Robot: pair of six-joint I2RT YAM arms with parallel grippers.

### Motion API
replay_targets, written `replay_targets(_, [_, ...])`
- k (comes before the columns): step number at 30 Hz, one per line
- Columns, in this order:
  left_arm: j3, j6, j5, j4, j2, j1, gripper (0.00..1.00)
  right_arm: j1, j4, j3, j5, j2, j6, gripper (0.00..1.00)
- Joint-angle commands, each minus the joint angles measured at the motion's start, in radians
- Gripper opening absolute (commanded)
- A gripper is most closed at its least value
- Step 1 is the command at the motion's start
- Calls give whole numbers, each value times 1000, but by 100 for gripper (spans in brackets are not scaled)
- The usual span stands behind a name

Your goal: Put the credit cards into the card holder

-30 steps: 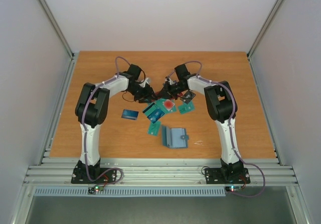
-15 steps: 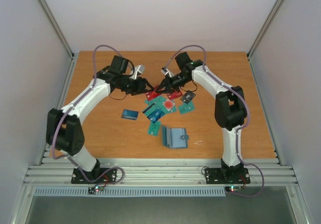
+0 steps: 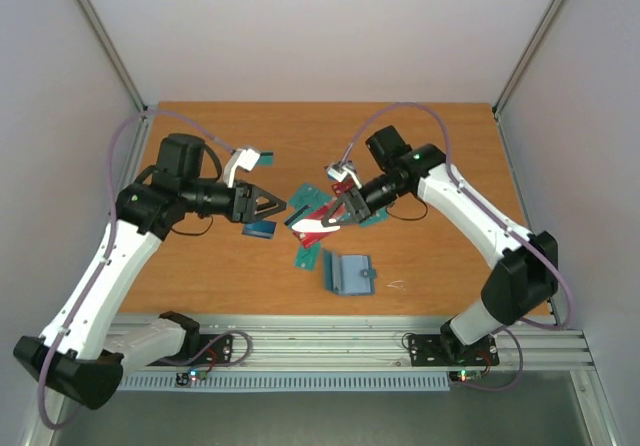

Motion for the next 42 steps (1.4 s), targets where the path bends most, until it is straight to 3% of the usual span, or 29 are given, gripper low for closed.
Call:
replay_targets(1, [-52, 11, 129, -34, -76, -8, 49, 108, -52, -34, -30, -101, -31, 1])
replay_targets(7, [-75, -4, 219, -57, -107, -90, 44, 211, -73, -20, -16, -167, -29, 1])
replay_targets(17, [-97, 23, 236, -127, -115, -200, 40, 260, -105, 58, 10, -165, -33, 1])
replay_targets(28, [-100, 14, 236, -139, -102, -232, 31, 298, -96, 105, 22, -134, -17, 1])
replay_targets(36, [-104, -11, 245, -106, -93, -242, 16, 311, -89, 109, 32, -124, 0, 1])
replay_targets(42, [-128, -30, 267, -70, -91, -245, 12, 321, -51, 106, 58, -120, 32, 1])
